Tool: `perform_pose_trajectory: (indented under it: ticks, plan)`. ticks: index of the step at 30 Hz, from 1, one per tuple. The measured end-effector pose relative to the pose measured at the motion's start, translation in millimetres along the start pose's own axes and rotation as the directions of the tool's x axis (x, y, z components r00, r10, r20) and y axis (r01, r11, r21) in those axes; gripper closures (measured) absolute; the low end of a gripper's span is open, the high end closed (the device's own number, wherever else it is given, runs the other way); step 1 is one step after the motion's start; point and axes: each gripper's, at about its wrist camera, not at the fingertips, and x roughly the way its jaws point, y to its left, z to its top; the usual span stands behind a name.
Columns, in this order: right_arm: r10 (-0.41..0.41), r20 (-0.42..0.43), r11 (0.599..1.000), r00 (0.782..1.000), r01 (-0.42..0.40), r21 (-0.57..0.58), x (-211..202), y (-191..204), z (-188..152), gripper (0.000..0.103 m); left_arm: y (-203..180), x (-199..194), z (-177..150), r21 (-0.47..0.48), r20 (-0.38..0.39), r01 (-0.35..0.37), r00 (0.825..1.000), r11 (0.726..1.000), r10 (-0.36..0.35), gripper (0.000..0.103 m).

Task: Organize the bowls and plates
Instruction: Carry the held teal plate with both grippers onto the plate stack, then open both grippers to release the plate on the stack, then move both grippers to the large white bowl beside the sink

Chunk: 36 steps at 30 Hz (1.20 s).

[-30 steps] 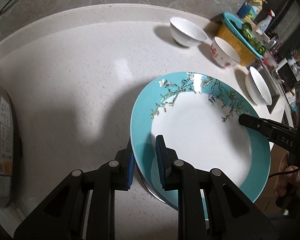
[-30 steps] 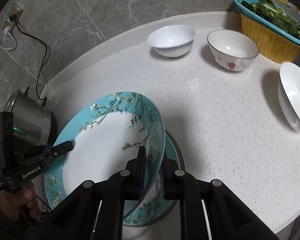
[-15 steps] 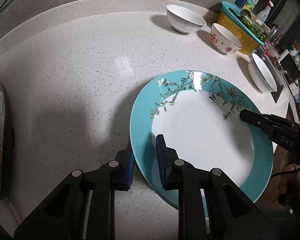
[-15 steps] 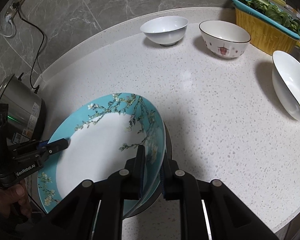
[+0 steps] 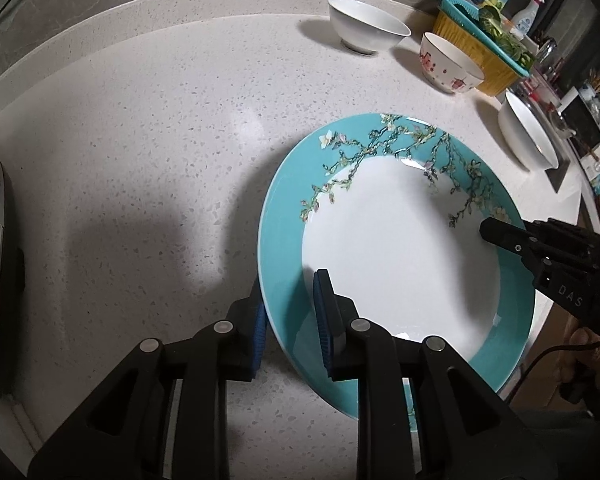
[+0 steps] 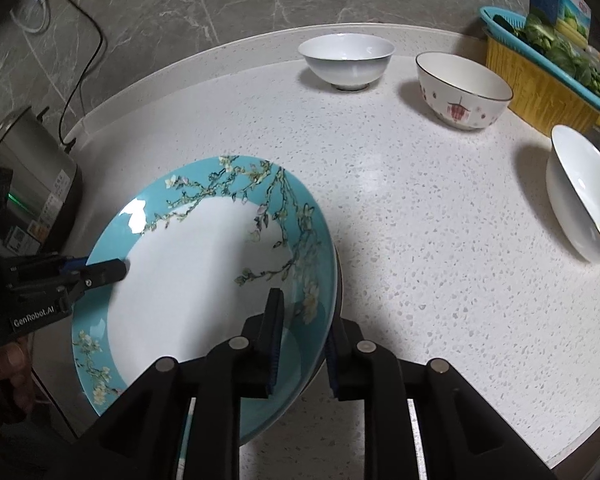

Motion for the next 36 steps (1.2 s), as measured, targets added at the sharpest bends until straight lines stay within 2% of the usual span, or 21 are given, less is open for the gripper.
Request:
perform_pose_trajectory:
  ticks: [6,11,12,13,14,15,16,17,18,20,23,27,29,31,33,36]
  plan:
    - [-0.050,-0.015,0.998,0.999,0.050,-0.040,4.7,8.3,-0.1,0.077,-3.0,1.2,0.5,0.030,0.009,-0.009,1.000,1.000,0.008,0.081]
    - [-0.054,-0.013,0.998,0.998,0.053,-0.023,5.1,8.2,-2.2,0.072,1.6,0.7,1.9,0.026,0.013,-0.004,1.000,1.000,0.004,0.079]
    - [-0.049,-0.013,0.999,0.999,0.048,-0.016,5.4,8.4,-3.1,0.070,3.4,-1.8,2.5,0.019,0.020,-0.004,1.000,1.000,0.004,0.067]
    - [-0.041,-0.014,0.999,0.999,0.041,-0.009,5.2,8.8,-3.8,0.063,6.0,-6.1,4.4,0.010,0.034,-0.005,0.999,1.000,0.004,0.056]
    - [-0.035,-0.017,0.999,0.999,0.035,-0.001,4.9,8.2,-4.8,0.051,8.0,-11.4,6.4,0.003,0.053,-0.007,0.999,1.000,0.006,0.031]
    - [-0.029,-0.017,1.000,0.999,0.029,0.008,3.6,7.4,-5.7,0.044,11.3,-18.8,9.3,-0.008,0.077,-0.007,0.997,1.000,0.008,0.020]
    - [-0.023,-0.012,1.000,1.000,0.023,0.018,1.2,5.9,-6.2,0.030,15.9,-29.4,15.4,-0.025,0.110,-0.002,0.994,1.000,0.005,0.017]
    - [-0.013,-0.004,0.999,1.000,0.014,0.032,-3.0,3.2,-6.8,0.023,17.8,-34.2,19.2,-0.032,0.122,0.003,0.993,0.999,0.001,0.012]
    - [-0.003,0.001,0.999,1.000,0.003,0.047,-7.7,-0.2,-7.5,0.020,19.2,-39.7,25.7,-0.038,0.131,0.012,0.991,0.999,-0.006,0.006]
    - [0.015,0.008,0.995,1.000,-0.015,0.094,-17.1,-12.9,-8.5,0.013,17.7,-46.4,39.9,-0.041,0.125,0.043,0.992,0.998,-0.037,0.000]
    - [0.091,0.019,0.971,0.996,-0.093,0.221,-32.0,-45.7,-12.7,0.001,-3.3,-54.7,63.4,-0.004,0.121,0.088,0.989,0.996,-0.087,0.000]
    - [0.200,0.071,0.884,0.977,-0.211,0.417,-51.4,-108.8,-19.2,0.000,-57.0,-64.5,83.1,0.070,0.157,0.101,0.981,0.992,-0.111,0.000]
    - [0.225,0.097,0.836,0.969,-0.244,0.493,-58.5,-145.4,-17.9,0.000,-84.8,-65.6,88.0,0.100,0.156,0.121,0.978,0.988,-0.135,0.000]
    - [0.230,0.131,0.807,0.964,-0.264,0.528,-66.4,-175.4,-14.7,0.000,-118.7,-60.7,97.3,0.112,0.138,0.157,0.975,0.981,-0.172,0.000]
    - [0.214,0.169,0.797,0.962,-0.272,0.539,-79.2,-216.1,-6.5,0.000,-148.5,-54.0,106.9,0.100,0.127,0.194,0.970,0.976,-0.205,0.000]
    - [0.195,0.184,0.816,0.963,-0.264,0.514,-91.3,-265.5,9.4,0.000,-198.9,-29.2,126.9,0.058,0.070,0.187,0.979,0.981,-0.191,0.000]
